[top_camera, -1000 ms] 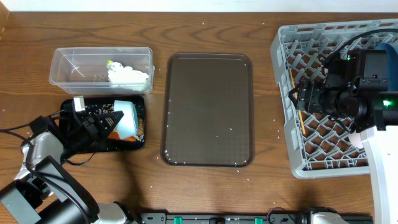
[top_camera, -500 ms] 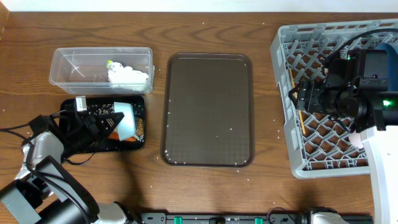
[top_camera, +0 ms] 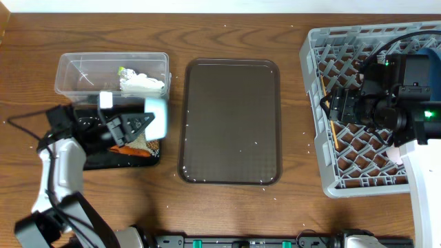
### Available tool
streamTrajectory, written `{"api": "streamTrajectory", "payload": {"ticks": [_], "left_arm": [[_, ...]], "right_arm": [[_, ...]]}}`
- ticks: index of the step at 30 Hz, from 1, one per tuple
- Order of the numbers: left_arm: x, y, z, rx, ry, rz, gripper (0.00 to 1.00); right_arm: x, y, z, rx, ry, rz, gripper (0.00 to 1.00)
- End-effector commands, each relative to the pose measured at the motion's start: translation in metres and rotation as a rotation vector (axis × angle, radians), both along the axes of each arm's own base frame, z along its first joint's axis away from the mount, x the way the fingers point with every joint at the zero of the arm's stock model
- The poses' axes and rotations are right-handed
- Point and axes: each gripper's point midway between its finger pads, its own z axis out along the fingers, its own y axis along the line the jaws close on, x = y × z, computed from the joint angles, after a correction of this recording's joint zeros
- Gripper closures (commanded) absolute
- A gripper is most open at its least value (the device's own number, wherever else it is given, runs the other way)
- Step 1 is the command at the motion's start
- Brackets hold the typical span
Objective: Sort waste into correct bins and load items into the dishwasher rack
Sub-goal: 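Carry the empty light-blue bowl right with the left gripper to the dish rack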
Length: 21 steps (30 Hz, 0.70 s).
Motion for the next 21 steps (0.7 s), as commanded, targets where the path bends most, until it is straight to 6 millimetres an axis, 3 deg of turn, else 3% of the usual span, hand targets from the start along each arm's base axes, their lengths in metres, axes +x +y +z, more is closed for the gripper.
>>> {"api": "streamTrajectory", "payload": {"ticks": [1,5,11,14,17,21], "left_arm": [[0.005,-0.022,0.033,0.05,-0.139,-0.085,0.94],[0.055,-0.021,0.024,0.246,-0.068,0.065,0.94],[0.102,-0.063,0.106,0.052,-0.196,0.158,0.94],[0.108,-0.097,0.138,-0.049,-0.251,0.188,0.94],[0.111,-0.13,0.138,-0.116,-0.182,0.208,0.94],[0.11,-0.179,0.117,-0.163,-0.056,0.189,0.94]], "right_arm": [[0.0,0.002,0.003,-0.009,-0.017,0.022,0.24],[0.002,0.003,0.018,-0.008,-0.085,0.021,0.25],[-0.009,-0.009,0.048,-0.025,-0.189,-0.051,0.2],[-0.018,-0.02,0.061,-0.01,-0.225,-0.117,0.19],[-0.027,-0.045,0.068,-0.045,-0.244,-0.24,0.19],[-0.04,-0.072,0.071,-0.072,-0.242,-0.367,0.17]]}}
